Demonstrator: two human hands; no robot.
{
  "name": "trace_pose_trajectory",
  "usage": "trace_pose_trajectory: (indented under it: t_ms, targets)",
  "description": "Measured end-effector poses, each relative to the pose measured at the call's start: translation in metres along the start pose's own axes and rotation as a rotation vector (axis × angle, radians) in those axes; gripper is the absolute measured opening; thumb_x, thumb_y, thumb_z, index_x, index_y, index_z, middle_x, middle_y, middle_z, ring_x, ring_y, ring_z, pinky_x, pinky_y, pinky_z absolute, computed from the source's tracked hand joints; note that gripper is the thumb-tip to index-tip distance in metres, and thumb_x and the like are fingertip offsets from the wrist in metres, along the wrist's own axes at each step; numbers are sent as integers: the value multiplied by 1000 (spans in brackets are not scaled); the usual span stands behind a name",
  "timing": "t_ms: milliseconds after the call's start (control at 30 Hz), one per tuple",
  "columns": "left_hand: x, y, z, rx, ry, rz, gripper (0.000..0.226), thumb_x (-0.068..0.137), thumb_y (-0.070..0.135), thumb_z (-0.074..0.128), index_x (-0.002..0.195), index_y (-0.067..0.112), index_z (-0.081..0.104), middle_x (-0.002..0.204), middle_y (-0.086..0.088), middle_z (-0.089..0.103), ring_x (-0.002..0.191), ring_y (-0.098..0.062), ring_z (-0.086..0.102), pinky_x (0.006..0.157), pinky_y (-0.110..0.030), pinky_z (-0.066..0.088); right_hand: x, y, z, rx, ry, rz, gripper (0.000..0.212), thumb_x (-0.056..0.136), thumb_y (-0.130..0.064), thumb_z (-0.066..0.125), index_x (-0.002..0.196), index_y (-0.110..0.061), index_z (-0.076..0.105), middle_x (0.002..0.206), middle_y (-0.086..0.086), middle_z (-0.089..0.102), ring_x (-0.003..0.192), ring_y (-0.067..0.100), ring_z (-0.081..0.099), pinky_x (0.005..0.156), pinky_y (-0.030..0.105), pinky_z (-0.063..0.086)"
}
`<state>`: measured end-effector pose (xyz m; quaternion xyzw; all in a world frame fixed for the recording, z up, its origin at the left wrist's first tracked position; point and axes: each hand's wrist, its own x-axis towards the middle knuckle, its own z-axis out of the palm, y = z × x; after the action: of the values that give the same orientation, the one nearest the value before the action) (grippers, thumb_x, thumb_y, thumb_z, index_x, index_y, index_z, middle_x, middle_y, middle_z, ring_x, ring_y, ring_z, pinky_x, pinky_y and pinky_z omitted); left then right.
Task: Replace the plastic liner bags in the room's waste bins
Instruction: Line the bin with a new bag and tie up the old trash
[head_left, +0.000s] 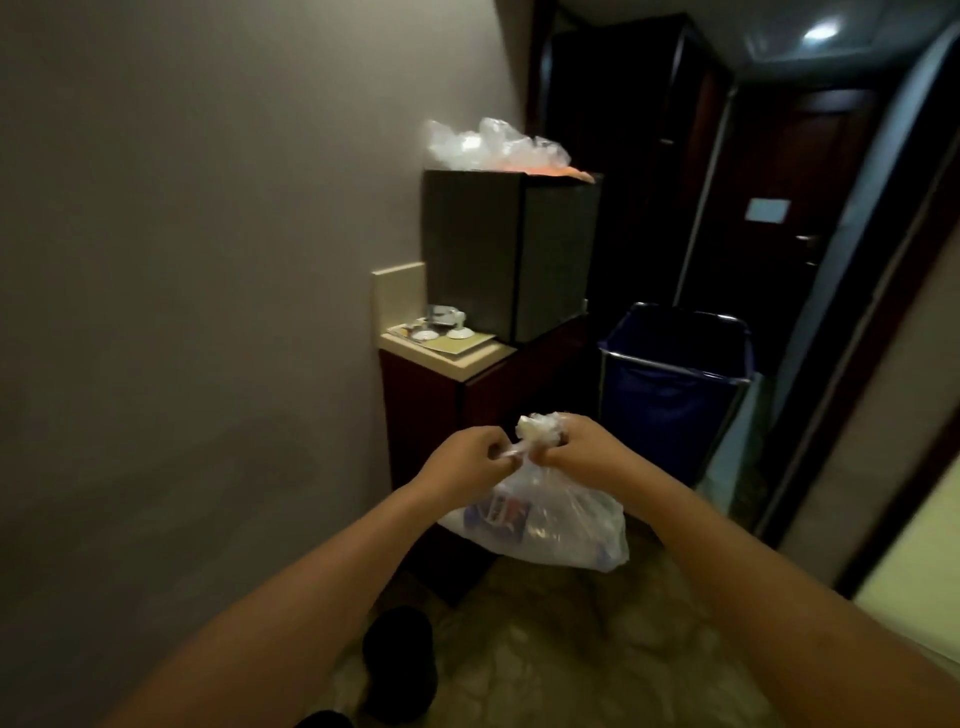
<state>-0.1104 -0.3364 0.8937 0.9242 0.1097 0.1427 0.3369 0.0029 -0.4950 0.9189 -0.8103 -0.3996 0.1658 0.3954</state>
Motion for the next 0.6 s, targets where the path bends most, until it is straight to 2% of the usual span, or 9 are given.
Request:
trace_pose_trajectory:
  t_ms: [33, 100, 133, 200, 300, 467, 600]
  targets:
    - [16, 4, 13, -6, -18, 18, 17, 92, 41, 63, 84, 26, 64, 77, 2, 64, 71, -15, 61, 62, -35, 46, 2, 14, -12, -11, 29, 30, 33, 87, -21, 71, 120, -24, 67, 94, -14, 64, 88, 2, 64, 71, 16, 46]
    - [52, 11, 39, -18, -55, 59, 17, 92, 40, 63, 85, 25, 65, 77, 2, 65, 71, -15, 62, 61, -34, 47, 10, 41, -35, -65, 98, 77, 15, 85, -21, 72, 93, -32, 66, 81, -12, 63, 75, 1, 62, 63, 17, 44]
    - [70, 14, 51, -27, -74, 74, 17, 92, 40, 64, 85, 26, 65, 77, 2, 65, 70, -14, 62, 60, -32, 45, 16, 54, -46, -94, 138, 94, 14, 83, -22, 73, 82, -33, 64, 74, -10, 62, 68, 1, 60, 59, 23, 46]
    - [110, 18, 75, -45, -106, 102, 17, 92, 41, 64, 84, 26, 65, 76, 0, 65, 69, -16, 63, 59, -31, 44, 30, 78, -68, -134, 216, 147, 9, 78, -26, 72, 73, -26, 64, 69, -4, 62, 62, 7, 59, 59, 37, 50]
    - [178, 24, 105, -66, -156, 146, 19, 91, 44, 63, 83, 27, 65, 75, 1, 65, 68, -16, 63, 60, -38, 49, 61, 112, -104, -133, 285, 237, 9, 77, -25, 71, 73, -25, 64, 70, -1, 64, 64, 12, 59, 59, 34, 47]
    - [294, 32, 142, -77, -267, 216, 20, 92, 43, 64, 82, 26, 64, 73, 0, 64, 64, -11, 58, 58, -29, 42, 123, 157, -164, -134, 355, 322, 4, 82, -20, 71, 85, -18, 70, 80, 1, 69, 75, 15, 65, 68, 34, 53]
    - [376, 34, 170, -59, -328, 279, 17, 92, 41, 63, 83, 26, 62, 74, -1, 63, 65, -14, 60, 60, -33, 47, 170, 194, -198, -143, 422, 374, 10, 83, -18, 71, 92, -16, 72, 86, 3, 71, 82, 18, 67, 75, 36, 55]
